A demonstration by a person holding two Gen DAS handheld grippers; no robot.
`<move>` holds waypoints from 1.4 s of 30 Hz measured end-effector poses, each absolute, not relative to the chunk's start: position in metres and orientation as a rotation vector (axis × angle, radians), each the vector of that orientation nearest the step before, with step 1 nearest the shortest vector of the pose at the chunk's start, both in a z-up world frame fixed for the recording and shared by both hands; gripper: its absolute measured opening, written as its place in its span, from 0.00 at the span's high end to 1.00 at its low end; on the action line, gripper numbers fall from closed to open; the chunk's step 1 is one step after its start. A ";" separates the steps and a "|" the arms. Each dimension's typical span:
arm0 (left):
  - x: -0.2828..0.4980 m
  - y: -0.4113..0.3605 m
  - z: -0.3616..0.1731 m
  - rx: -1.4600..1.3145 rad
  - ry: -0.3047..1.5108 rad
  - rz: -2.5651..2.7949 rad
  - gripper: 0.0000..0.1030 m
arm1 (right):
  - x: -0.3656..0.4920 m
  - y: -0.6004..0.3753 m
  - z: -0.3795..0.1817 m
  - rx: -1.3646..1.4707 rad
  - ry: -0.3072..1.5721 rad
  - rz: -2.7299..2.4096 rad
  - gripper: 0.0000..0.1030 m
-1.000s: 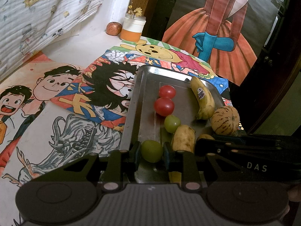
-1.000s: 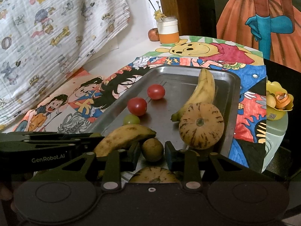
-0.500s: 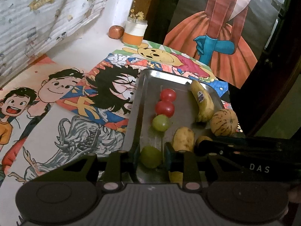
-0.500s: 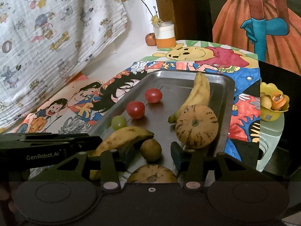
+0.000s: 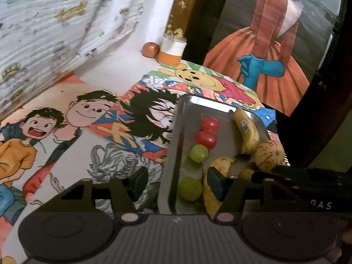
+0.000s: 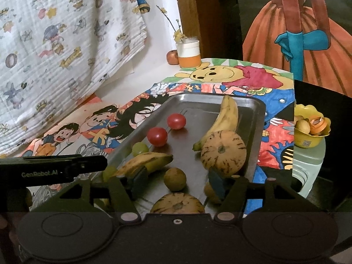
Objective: Organize fruits
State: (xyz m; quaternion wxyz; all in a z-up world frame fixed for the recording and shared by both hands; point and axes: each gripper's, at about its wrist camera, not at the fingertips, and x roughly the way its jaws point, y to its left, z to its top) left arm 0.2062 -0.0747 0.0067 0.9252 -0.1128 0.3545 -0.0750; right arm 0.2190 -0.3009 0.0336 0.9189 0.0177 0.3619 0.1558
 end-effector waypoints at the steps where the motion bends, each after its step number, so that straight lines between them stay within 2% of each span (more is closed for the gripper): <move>1: 0.206 -0.074 0.007 -0.233 0.725 -0.149 0.33 | 0.218 -0.301 0.034 0.038 0.741 0.317 0.34; 4: 0.203 -0.072 0.008 -0.236 0.717 -0.141 0.24 | 0.215 -0.303 0.035 0.046 0.732 0.306 0.26; 6: 0.202 -0.072 0.009 -0.234 0.712 -0.136 0.14 | 0.213 -0.304 0.036 0.048 0.723 0.295 0.18; 9: 0.201 -0.071 0.010 -0.233 0.705 -0.122 0.04 | 0.211 -0.306 0.037 0.052 0.712 0.279 0.12; 13: 0.200 -0.069 0.010 -0.225 0.704 -0.100 0.01 | 0.209 -0.309 0.037 0.068 0.701 0.257 0.04; 15: 0.200 -0.068 0.009 -0.230 0.705 -0.084 0.00 | 0.207 -0.311 0.038 0.077 0.695 0.248 0.01; 42: 0.197 -0.064 0.007 -0.239 0.729 -0.062 0.00 | 0.204 -0.315 0.036 0.103 0.701 0.227 0.01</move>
